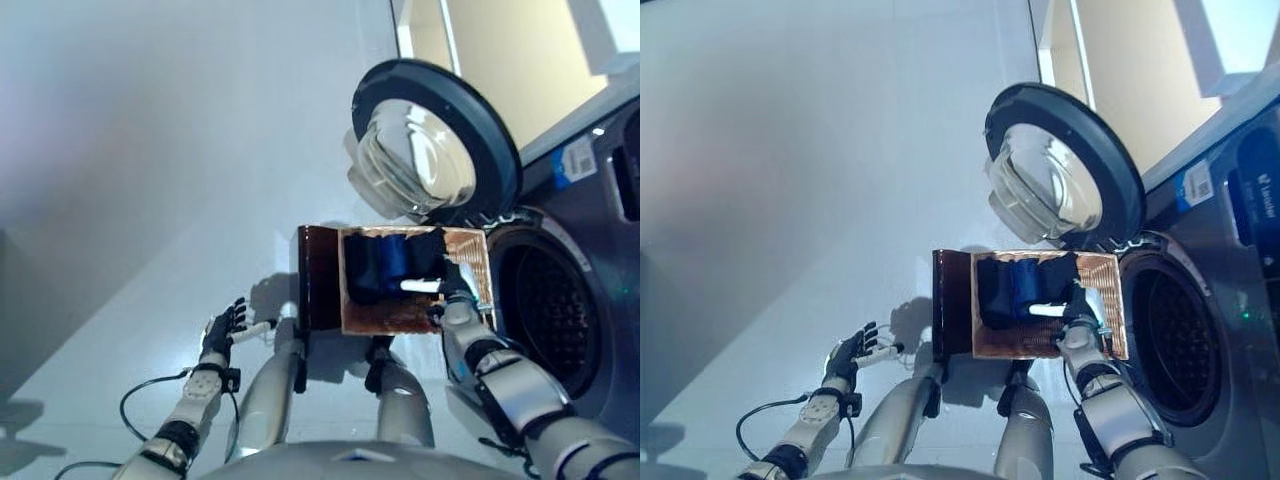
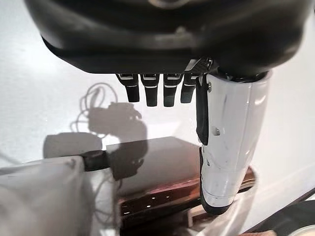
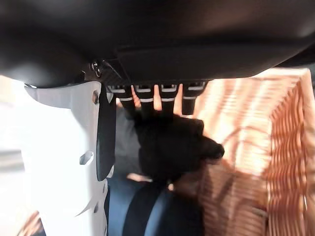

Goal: Pick up the clothes and place them into the washing machine

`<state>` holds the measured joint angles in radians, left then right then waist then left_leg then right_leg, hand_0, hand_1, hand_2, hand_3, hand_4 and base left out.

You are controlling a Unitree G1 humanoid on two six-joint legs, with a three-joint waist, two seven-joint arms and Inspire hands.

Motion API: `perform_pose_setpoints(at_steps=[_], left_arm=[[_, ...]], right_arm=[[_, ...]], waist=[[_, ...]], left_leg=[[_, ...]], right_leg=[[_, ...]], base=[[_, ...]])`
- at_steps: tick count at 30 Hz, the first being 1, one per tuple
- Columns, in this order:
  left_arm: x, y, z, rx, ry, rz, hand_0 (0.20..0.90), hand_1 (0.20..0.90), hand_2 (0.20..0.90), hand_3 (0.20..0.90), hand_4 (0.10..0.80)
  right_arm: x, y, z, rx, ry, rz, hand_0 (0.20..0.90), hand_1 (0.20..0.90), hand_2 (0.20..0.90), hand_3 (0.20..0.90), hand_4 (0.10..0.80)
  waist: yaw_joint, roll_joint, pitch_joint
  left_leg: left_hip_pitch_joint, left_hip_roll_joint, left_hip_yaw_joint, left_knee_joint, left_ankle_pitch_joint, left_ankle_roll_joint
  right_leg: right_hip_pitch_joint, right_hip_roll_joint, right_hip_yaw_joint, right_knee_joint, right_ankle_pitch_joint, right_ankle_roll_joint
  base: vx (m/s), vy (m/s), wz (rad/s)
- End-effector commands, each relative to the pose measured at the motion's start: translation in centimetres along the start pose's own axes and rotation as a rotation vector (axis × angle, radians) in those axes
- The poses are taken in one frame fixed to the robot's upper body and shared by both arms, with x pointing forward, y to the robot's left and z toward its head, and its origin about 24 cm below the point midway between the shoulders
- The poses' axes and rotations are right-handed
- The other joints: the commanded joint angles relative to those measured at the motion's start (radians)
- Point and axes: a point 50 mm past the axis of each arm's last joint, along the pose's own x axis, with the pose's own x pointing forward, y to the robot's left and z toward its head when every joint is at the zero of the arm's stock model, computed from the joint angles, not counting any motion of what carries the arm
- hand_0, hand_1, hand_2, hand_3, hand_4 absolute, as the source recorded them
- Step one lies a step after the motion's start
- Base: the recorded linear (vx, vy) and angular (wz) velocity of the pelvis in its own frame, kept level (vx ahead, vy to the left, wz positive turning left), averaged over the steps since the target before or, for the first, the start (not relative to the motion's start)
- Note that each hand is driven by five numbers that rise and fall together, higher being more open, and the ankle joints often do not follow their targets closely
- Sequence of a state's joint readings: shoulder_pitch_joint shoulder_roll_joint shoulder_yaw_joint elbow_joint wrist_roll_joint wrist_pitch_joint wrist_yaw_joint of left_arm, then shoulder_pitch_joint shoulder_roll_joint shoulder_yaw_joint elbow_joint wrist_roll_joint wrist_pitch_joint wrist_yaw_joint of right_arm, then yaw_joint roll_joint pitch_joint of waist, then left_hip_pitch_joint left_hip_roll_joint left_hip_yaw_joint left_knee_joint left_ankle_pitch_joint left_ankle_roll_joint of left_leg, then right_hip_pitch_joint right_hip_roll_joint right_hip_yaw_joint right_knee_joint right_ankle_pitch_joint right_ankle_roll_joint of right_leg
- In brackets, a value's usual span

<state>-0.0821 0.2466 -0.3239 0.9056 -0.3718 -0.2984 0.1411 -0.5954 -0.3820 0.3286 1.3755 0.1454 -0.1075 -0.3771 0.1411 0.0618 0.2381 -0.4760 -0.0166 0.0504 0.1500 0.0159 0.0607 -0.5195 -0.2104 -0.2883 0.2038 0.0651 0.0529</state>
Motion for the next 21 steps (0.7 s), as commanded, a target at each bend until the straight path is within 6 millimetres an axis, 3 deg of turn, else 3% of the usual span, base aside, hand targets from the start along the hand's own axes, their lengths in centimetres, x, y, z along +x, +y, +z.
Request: perform_pose_setpoints(at_steps=[1, 7, 8, 9, 17, 21], left_arm=[[-0.7, 0.9, 1.1, -0.019, -0.111, 0.018, 0.900, 0.900, 0.900, 0.900, 0.800], [-0.7, 0.5, 0.5, 0.003, -0.079, 0.000, 0.900, 0.900, 0.900, 0.900, 0.800], [-0.7, 0.2, 0.3, 0.000, -0.067, -0.004, 0.900, 0.900, 0.900, 0.900, 0.800], [-0.7, 0.2, 0.3, 0.000, -0.065, -0.003, 0.900, 0.900, 0.900, 0.900, 0.800], [-0.6, -0.2, 0.0, -0.035, -0.045, 0.011, 0.900, 0.900, 0.900, 0.900, 0.800], [-0.8, -0.6, 0.4, -0.061, -0.070, 0.000, 0.900, 0.900, 0.900, 0.900, 0.800]], right_arm=[[1.6, -5.1, 3.7, 0.001, -0.084, -0.192, 0.900, 0.900, 0.900, 0.900, 0.800], [1.8, -6.2, 3.9, -0.016, -0.066, -0.230, 0.900, 0.900, 0.900, 0.900, 0.800], [1.8, -6.4, 3.8, -0.033, -0.061, -0.235, 0.900, 0.900, 0.900, 0.900, 0.800], [1.8, -6.3, 3.8, -0.035, -0.059, -0.233, 0.900, 0.900, 0.900, 0.900, 0.800], [1.8, -6.6, 3.3, -0.065, -0.053, -0.249, 0.900, 0.900, 0.900, 0.900, 0.800], [2.0, -8.6, 3.8, -0.108, -0.043, -0.321, 0.900, 0.900, 0.900, 0.900, 0.800]], waist=[[0.037, 0.029, -0.030], [0.040, 0.038, -0.030], [0.037, 0.046, -0.026], [0.038, 0.045, -0.029], [0.038, 0.076, -0.008], [0.052, 0.104, 0.012]], left_leg=[[-0.039, -0.008, -0.033, 0.017, -0.006, -0.086], [-0.031, -0.013, -0.024, 0.014, -0.015, -0.081], [-0.041, -0.014, -0.017, 0.005, 0.014, -0.075], [-0.027, -0.013, -0.022, 0.006, -0.013, -0.080], [-0.048, -0.019, -0.030, -0.008, 0.003, -0.084], [-0.102, -0.022, -0.040, -0.006, 0.018, -0.090]], right_leg=[[0.033, -0.028, 0.057, 0.038, -0.052, 0.053], [0.028, -0.025, 0.073, 0.036, -0.052, 0.052], [0.019, -0.025, 0.070, 0.022, -0.024, 0.044], [0.029, -0.023, 0.078, 0.030, -0.051, 0.052], [0.007, -0.019, 0.079, 0.022, -0.045, 0.049], [-0.041, -0.022, 0.070, 0.040, -0.048, 0.045]], base=[[0.046, 0.062, -0.07], [0.024, 0.032, -0.14], [0.035, 0.022, -0.14], [0.033, 0.030, -0.09], [0.018, -0.002, -0.05], [-0.024, -0.024, 0.07]])
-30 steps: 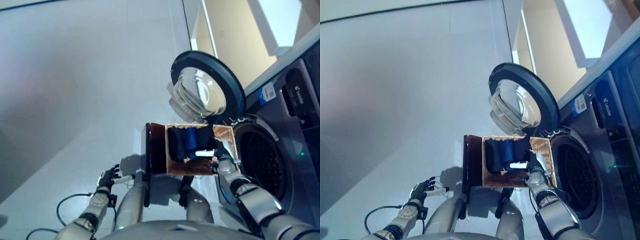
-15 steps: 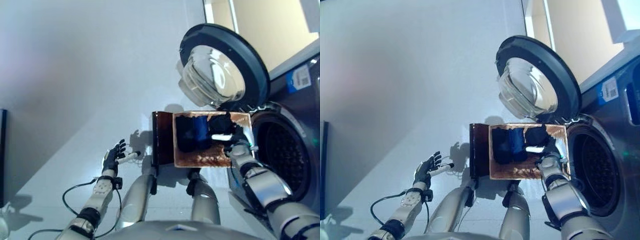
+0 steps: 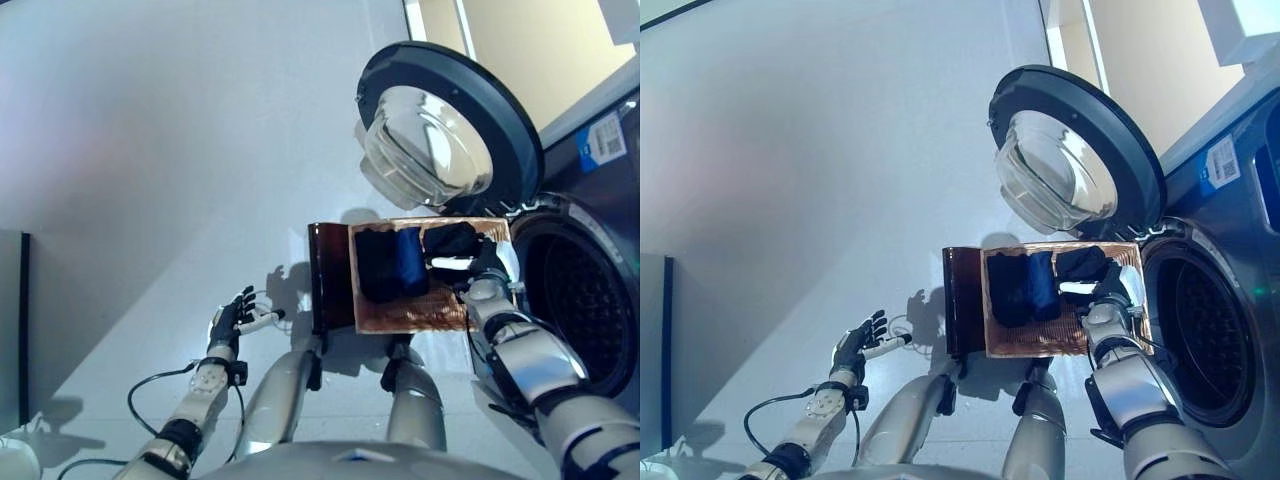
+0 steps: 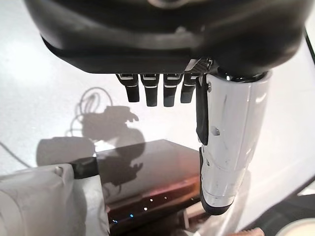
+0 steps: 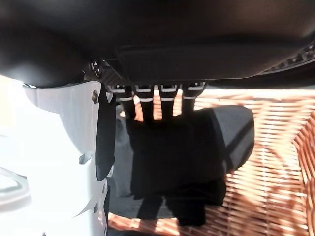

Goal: Pick up the clothes and place them into the washing machine

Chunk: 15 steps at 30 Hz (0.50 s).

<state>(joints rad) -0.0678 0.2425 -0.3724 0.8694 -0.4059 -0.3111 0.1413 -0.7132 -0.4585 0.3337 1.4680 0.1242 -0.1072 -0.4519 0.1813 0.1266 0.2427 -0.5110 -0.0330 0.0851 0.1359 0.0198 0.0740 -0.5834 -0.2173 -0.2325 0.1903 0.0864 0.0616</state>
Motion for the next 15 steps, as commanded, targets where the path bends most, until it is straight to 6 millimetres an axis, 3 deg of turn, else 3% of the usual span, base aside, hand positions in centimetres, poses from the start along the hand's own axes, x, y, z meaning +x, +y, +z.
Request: perform_pose_setpoints(at_steps=[1, 8, 11, 15], left_arm=[[-0.5, 0.3, 0.6, -0.046, -0.067, 0.033, 0.900, 0.900, 0.900, 0.900, 0.800], [-0.5, -0.2, 2.1, -0.059, -0.134, 0.023, 0.900, 0.900, 0.900, 0.900, 0.800], [-0.3, -0.8, 3.9, -0.080, -0.205, 0.009, 0.900, 0.900, 0.900, 0.900, 0.800], [-0.2, -0.9, 4.5, -0.087, -0.222, 0.007, 0.900, 0.900, 0.900, 0.900, 0.800]], right_arm=[[1.6, -4.6, 1.6, -0.085, -0.025, -0.155, 0.900, 0.900, 0.900, 0.900, 0.800], [2.3, -7.9, 2.9, -0.184, -0.019, -0.266, 0.900, 0.900, 0.900, 0.900, 0.800], [2.7, -9.9, 4.2, -0.238, -0.046, -0.315, 0.900, 0.900, 0.900, 0.900, 0.800], [2.8, -10.2, 5.2, -0.277, -0.084, -0.317, 0.900, 0.900, 0.900, 0.900, 0.800]], waist=[[0.016, 0.044, 0.011], [0.038, 0.074, 0.025], [0.045, 0.092, 0.038], [0.047, 0.095, 0.044]], left_leg=[[-0.080, -0.006, -0.076, 0.012, 0.016, -0.104], [-0.164, -0.015, -0.079, 0.048, 0.015, -0.103], [-0.209, -0.016, -0.075, 0.072, 0.014, -0.102], [-0.244, -0.016, -0.074, 0.098, 0.010, -0.098]], right_leg=[[0.013, -0.015, 0.014, 0.059, -0.071, 0.036], [-0.074, -0.024, 0.021, 0.120, -0.086, 0.029], [-0.130, -0.027, 0.031, 0.162, -0.095, 0.023], [-0.171, -0.029, 0.039, 0.194, -0.101, 0.020]], base=[[-0.037, -0.021, 0.10], [-0.030, 0.007, 0.04], [-0.029, 0.033, 0.08], [-0.013, 0.010, 0.05]])
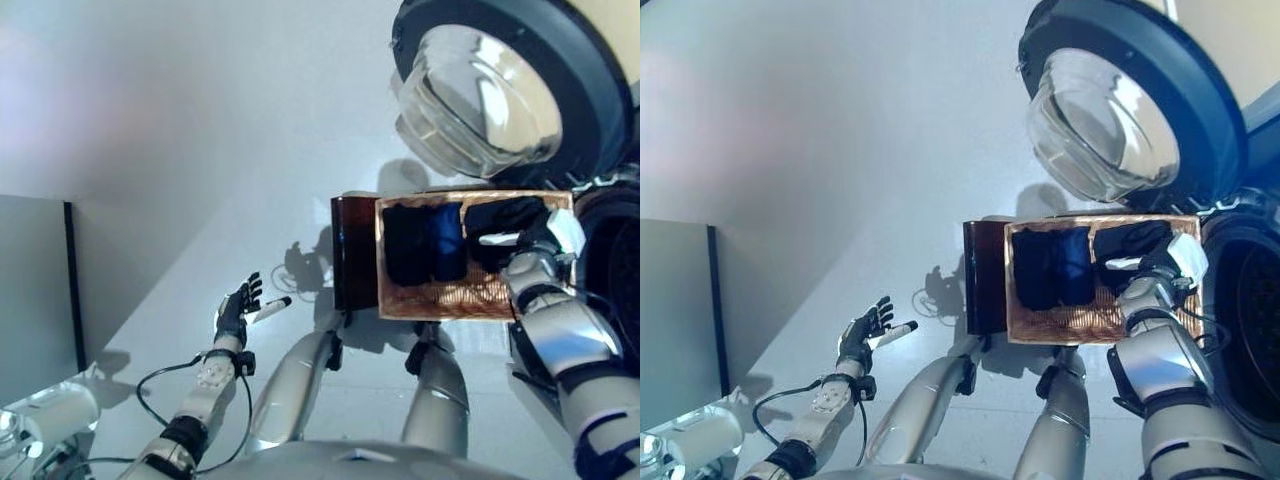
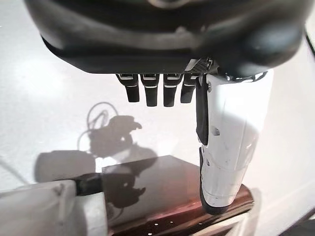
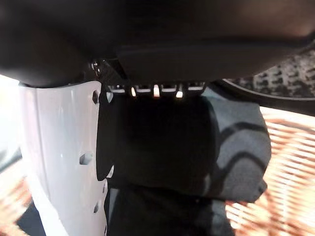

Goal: Pick up the clothes and place them into the washing machine

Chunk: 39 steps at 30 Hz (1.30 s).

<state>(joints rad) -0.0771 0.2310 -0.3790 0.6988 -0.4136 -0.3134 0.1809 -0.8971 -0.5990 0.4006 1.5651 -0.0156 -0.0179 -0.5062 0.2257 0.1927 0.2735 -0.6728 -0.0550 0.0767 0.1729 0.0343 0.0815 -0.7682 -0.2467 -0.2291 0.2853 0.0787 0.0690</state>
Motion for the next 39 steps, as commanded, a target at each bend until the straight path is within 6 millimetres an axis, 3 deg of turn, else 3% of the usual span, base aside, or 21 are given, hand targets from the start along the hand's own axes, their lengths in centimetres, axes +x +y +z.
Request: perform_pose_setpoints(at_steps=[1, 8, 9, 10, 11, 15, 22, 30, 33, 39], left_arm=[[-0.5, 1.0, 1.0, -0.032, -0.069, 0.043, 0.900, 0.900, 0.900, 0.900, 0.800], [-0.4, 1.2, 0.8, -0.051, -0.060, 0.058, 0.900, 0.900, 0.900, 0.900, 0.800], [-0.4, 1.2, 0.7, -0.055, -0.056, 0.060, 0.900, 0.900, 0.900, 0.900, 0.800], [-0.4, 1.2, 0.5, -0.059, -0.048, 0.064, 0.900, 0.900, 0.900, 0.900, 0.800], [-0.4, 1.3, 0.4, -0.062, -0.041, 0.069, 0.900, 0.900, 0.900, 0.900, 0.800], [-0.7, 1.6, 0.1, -0.064, -0.038, 0.079, 0.900, 0.900, 0.900, 0.900, 0.800], [-0.9, 1.9, 0.2, -0.067, -0.042, 0.082, 0.900, 0.900, 0.900, 0.900, 0.800], [-0.9, 2.4, -1.7, -0.053, 0.054, 0.111, 0.900, 0.900, 0.900, 0.900, 0.800], [-1.0, 2.7, -2.0, -0.051, 0.069, 0.126, 0.900, 0.900, 0.900, 0.900, 0.800], [-1.5, 3.0, -2.8, -0.054, 0.098, 0.135, 0.900, 0.900, 0.900, 0.900, 0.800]], right_arm=[[1.2, -2.8, 1.2, -0.098, -0.065, -0.075, 0.900, 0.900, 0.900, 0.900, 0.800], [0.7, -1.5, 1.6, -0.200, -0.112, -0.015, 0.900, 0.900, 0.900, 0.900, 0.800], [0.6, -1.4, 1.5, -0.219, -0.114, -0.010, 0.774, 0.774, 0.774, 0.774, 0.710], [0.5, -1.0, 1.4, -0.228, -0.117, 0.003, 0.335, 0.335, 0.335, 0.335, 0.396], [0.4, -0.7, 1.2, -0.244, -0.118, 0.014, 0.200, 0.200, 0.200, 0.200, 0.300], [-0.1, 0.6, 0.2, -0.269, -0.111, 0.063, 0.200, 0.200, 0.200, 0.200, 0.300], [0.3, -0.4, 0.2, -0.264, -0.094, 0.050, 0.200, 0.200, 0.200, 0.200, 0.300], [0.4, -0.4, 0.0, -0.202, -0.077, 0.048, 0.200, 0.200, 0.200, 0.200, 0.300], [0.6, -1.1, -0.1, -0.119, -0.053, 0.024, 0.200, 0.200, 0.200, 0.200, 0.300], [1.3, -3.2, -1.9, 0.349, 0.087, -0.075, 0.200, 0.200, 0.200, 0.200, 0.300]], waist=[[0.002, 0.030, 0.014], [0.010, 0.029, 0.000], [0.010, 0.030, -0.002], [0.012, 0.030, -0.005], [0.014, 0.031, -0.007], [0.021, 0.027, -0.020], [0.031, 0.031, -0.030], [0.015, 0.014, -0.041], [0.007, 0.012, -0.051], [-0.019, 0.015, -0.066]], left_leg=[[-0.090, 0.006, -0.065, 0.066, -0.005, -0.105], [-0.114, 0.003, -0.075, 0.055, 0.004, -0.106], [-0.114, 0.001, -0.077, 0.051, 0.007, -0.107], [-0.114, 0.001, -0.078, 0.045, 0.011, -0.108], [-0.110, 0.000, -0.082, 0.039, 0.013, -0.109], [-0.083, -0.008, -0.093, 0.035, 0.014, -0.110], [-0.066, -0.010, -0.103, 0.019, 0.021, -0.111], [-0.008, -0.004, -0.098, 0.007, 0.020, -0.114], [0.035, 0.001, -0.094, -0.013, 0.021, -0.116], [0.121, 0.006, -0.075, -0.054, 0.014, -0.115]], right_leg=[[0.007, 0.000, 0.036, 0.103, -0.093, 0.012], [-0.032, -0.001, 0.038, 0.120, -0.100, 0.009], [-0.033, -0.002, 0.036, 0.120, -0.100, 0.009], [-0.031, -0.003, 0.035, 0.120, -0.101, 0.010], [-0.028, -0.004, 0.031, 0.119, -0.102, 0.010], [0.004, -0.003, 0.022, 0.121, -0.109, 0.009], [0.017, -0.007, 0.021, 0.113, -0.110, 0.011], [0.080, 0.001, 0.020, 0.089, -0.107, 0.010], [0.126, 0.005, 0.022, 0.056, -0.099, 0.012], [0.211, 0.007, 0.035, -0.012, -0.080, 0.024]], base=[[0.000, 0.000, 0.00], [0.000, 0.000, 0.00], [0.008, -0.012, 0.04], [0.010, -0.018, 0.07], [0.023, -0.032, 0.08], [0.033, -0.026, 0.08], [-0.001, -0.009, 0.03], [0.018, -0.014, 0.00], [0.043, -0.003, -0.05], [0.036, 0.025, -0.10]])
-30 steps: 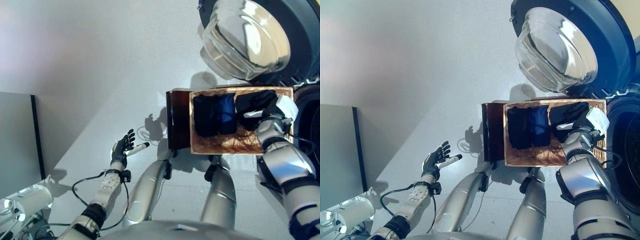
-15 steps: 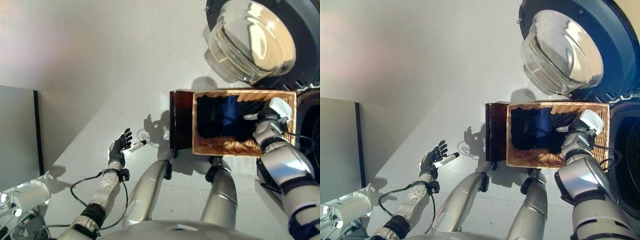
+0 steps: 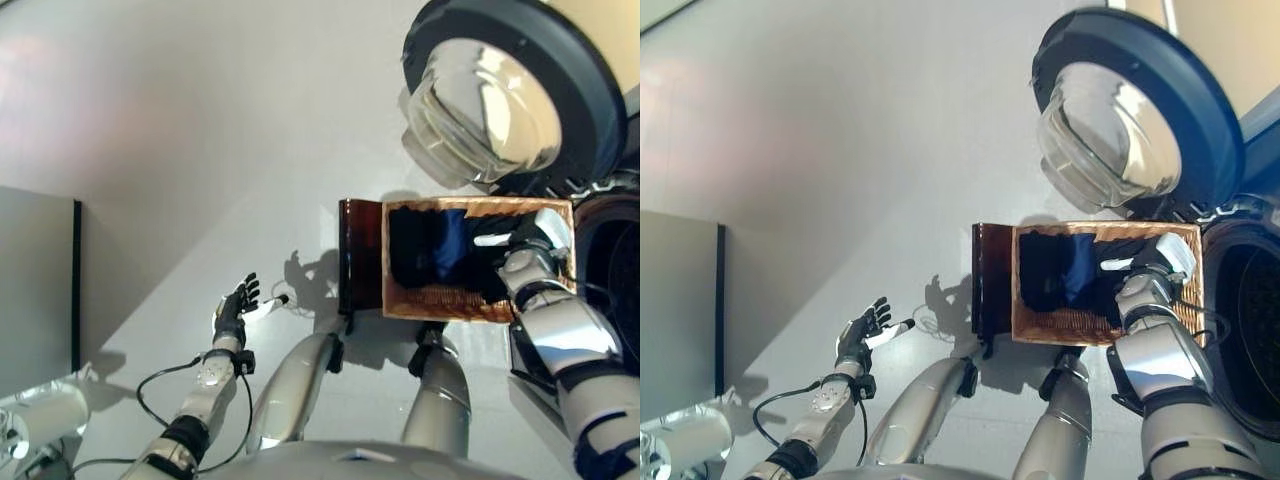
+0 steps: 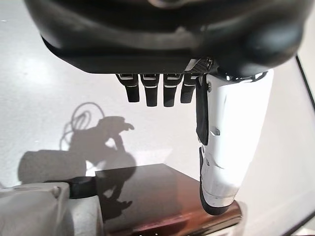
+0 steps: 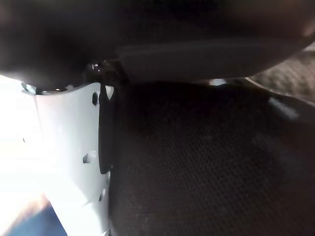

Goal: Pick up the clothes and place them into the washing machine

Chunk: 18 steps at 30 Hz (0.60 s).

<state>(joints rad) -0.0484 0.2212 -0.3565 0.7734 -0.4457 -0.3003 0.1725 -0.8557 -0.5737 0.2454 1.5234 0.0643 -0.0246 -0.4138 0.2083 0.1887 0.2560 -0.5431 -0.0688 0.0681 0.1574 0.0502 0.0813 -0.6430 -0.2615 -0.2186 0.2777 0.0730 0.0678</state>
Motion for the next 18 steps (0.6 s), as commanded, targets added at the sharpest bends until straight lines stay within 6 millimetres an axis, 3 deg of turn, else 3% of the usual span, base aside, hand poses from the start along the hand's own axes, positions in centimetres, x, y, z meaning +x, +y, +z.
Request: perform_pose_setpoints(at_steps=[1, 2, 3, 4, 6, 8, 9, 10, 12, 13, 16, 17, 18], left_arm=[[-0.5, 1.9, -0.5, -0.035, -0.006, 0.082, 0.900, 0.900, 0.900, 0.900, 0.800], [-0.5, 1.7, -0.2, -0.045, -0.027, 0.076, 0.900, 0.900, 0.900, 0.900, 0.800], [-0.5, 1.7, -0.2, -0.044, -0.027, 0.076, 0.900, 0.900, 0.900, 0.900, 0.800], [-0.6, 1.3, -0.1, -0.057, -0.045, 0.064, 0.900, 0.900, 0.900, 0.900, 0.800], [-0.7, 1.2, -0.1, -0.050, -0.045, 0.061, 0.900, 0.900, 0.900, 0.900, 0.800], [-0.6, 0.7, -0.2, -0.048, -0.039, 0.046, 0.900, 0.900, 0.900, 0.900, 0.800], [-0.6, 0.7, -0.2, -0.048, -0.038, 0.046, 0.900, 0.900, 0.900, 0.900, 0.800], [-0.5, 0.1, -0.1, -0.076, -0.047, 0.034, 0.900, 0.900, 0.900, 0.900, 0.800], [-0.4, 0.0, 0.1, -0.089, -0.052, 0.035, 0.900, 0.900, 0.900, 0.900, 0.800], [-0.3, -0.5, 0.0, -0.096, -0.048, 0.033, 0.900, 0.900, 0.900, 0.900, 0.800], [-0.4, -0.9, -0.2, -0.103, -0.045, 0.023, 0.900, 0.900, 0.900, 0.900, 0.800], [-0.4, -1.3, -0.4, -0.112, -0.033, 0.024, 0.900, 0.900, 0.900, 0.900, 0.800], [-0.4, -1.2, -0.4, -0.113, -0.035, 0.025, 0.900, 0.900, 0.900, 0.900, 0.800]], right_arm=[[1.4, -5.5, -0.4, 0.258, -0.014, -0.200, 0.200, 0.200, 0.200, 0.200, 0.300], [1.3, -5.5, -0.5, 0.479, -0.008, -0.219, 0.200, 0.200, 0.200, 0.200, 0.300], [1.3, -5.4, -0.6, 0.480, -0.006, -0.219, 0.200, 0.200, 0.200, 0.200, 0.300], [0.9, -4.7, -1.2, 0.763, 0.041, -0.245, 0.200, 0.200, 0.200, 0.200, 0.300], [0.7, -4.1, -1.6, 0.860, 0.067, -0.246, 0.200, 0.200, 0.200, 0.200, 0.300], [0.1, -2.2, -1.9, 1.103, 0.117, -0.223, 0.200, 0.200, 0.200, 0.200, 0.300], [0.1, -2.2, -1.9, 1.105, 0.118, -0.223, 0.200, 0.200, 0.200, 0.200, 0.300], [-0.6, -0.5, -1.6, 1.319, 0.136, -0.205, 0.200, 0.200, 0.200, 0.200, 0.300], [-1.1, 0.5, -1.2, 1.387, 0.132, -0.185, 0.200, 0.200, 0.200, 0.200, 0.300], [-2.1, 1.9, 0.2, 1.586, 0.114, -0.168, 0.200, 0.200, 0.200, 0.200, 0.300], [-3.1, 3.0, 1.1, 1.735, 0.107, -0.186, 0.200, 0.200, 0.200, 0.200, 0.300], [-3.7, 3.4, 2.5, 1.822, 0.090, -0.199, 0.200, 0.200, 0.200, 0.200, 0.300], [-3.8, 3.4, 2.5, 1.823, 0.090, -0.200, 0.200, 0.200, 0.200, 0.200, 0.300]], waist=[[-0.010, 0.019, -0.050], [-0.028, 0.025, -0.043], [-0.027, 0.024, -0.043], [-0.045, 0.027, -0.038], [-0.048, 0.028, -0.037], [-0.060, 0.040, -0.035], [-0.059, 0.039, -0.036], [-0.068, 0.049, -0.032], [-0.069, 0.050, -0.031], [-0.079, 0.059, -0.023], [-0.086, 0.059, -0.014], [-0.093, 0.059, -0.005], [-0.093, 0.058, 0.001]], left_leg=[[0.001, 0.020, -0.063, -0.042, -0.004, -0.114], [-0.003, 0.023, -0.046, -0.046, 0.020, -0.108], [-0.001, 0.023, -0.045, -0.046, 0.019, -0.108], [0.007, 0.023, -0.035, -0.049, 0.016, -0.108], [0.013, 0.023, -0.030, -0.052, 0.013, -0.108], [0.015, 0.025, -0.019, -0.051, 0.006, -0.106], [0.015, 0.025, -0.018, -0.050, 0.005, -0.106], [0.012, 0.028, -0.014, -0.048, 0.001, -0.105], [0.007, 0.028, -0.012, -0.040, -0.001, -0.105], [-0.001, 0.028, -0.010, -0.026, -0.009, -0.103], [-0.025, 0.033, -0.004, 0.023, -0.032, -0.098], [-0.041, 0.035, -0.007, 0.082, -0.079, -0.096], [-0.060, 0.039, 0.007, 0.094, -0.060, -0.091]], right_leg=[[0.095, 0.024, 0.029, -0.013, -0.073, 0.027], [0.092, 0.028, 0.034, -0.030, -0.042, 0.018], [0.093, 0.028, 0.035, -0.029, -0.043, 0.019], [0.097, 0.031, 0.044, -0.039, -0.041, 0.020], [0.098, 0.033, 0.051, -0.042, -0.042, 0.020], [0.095, 0.036, 0.064, -0.045, -0.045, 0.019], [0.094, 0.036, 0.065, -0.044, -0.045, 0.019], [0.088, 0.038, 0.070, -0.042, -0.050, 0.018], [0.081, 0.039, 0.075, -0.035, -0.054, 0.015], [0.070, 0.046, 0.082, -0.020, -0.064, 0.012], [0.048, 0.054, 0.091, 0.017, -0.083, 0.005], [0.035, 0.061, 0.107, 0.060, -0.119, 0.006], [0.018, 0.060, 0.101, 0.065, -0.097, -0.002]], base=[[-0.076, 0.067, -0.22], [-0.088, 0.058, -0.22], [-0.105, 0.084, -0.24], [-0.012, 0.044, -0.22], [-0.008, 0.042, -0.27], [-0.003, 0.032, -0.23], [-0.010, 0.017, -0.22], [-0.016, 0.015, -0.26], [-0.021, 0.012, -0.27], [-0.028, 0.008, -0.20], [0.004, -0.002, -0.13], [-0.044, -0.003, -0.24], [0.052, -0.022, -0.23]])
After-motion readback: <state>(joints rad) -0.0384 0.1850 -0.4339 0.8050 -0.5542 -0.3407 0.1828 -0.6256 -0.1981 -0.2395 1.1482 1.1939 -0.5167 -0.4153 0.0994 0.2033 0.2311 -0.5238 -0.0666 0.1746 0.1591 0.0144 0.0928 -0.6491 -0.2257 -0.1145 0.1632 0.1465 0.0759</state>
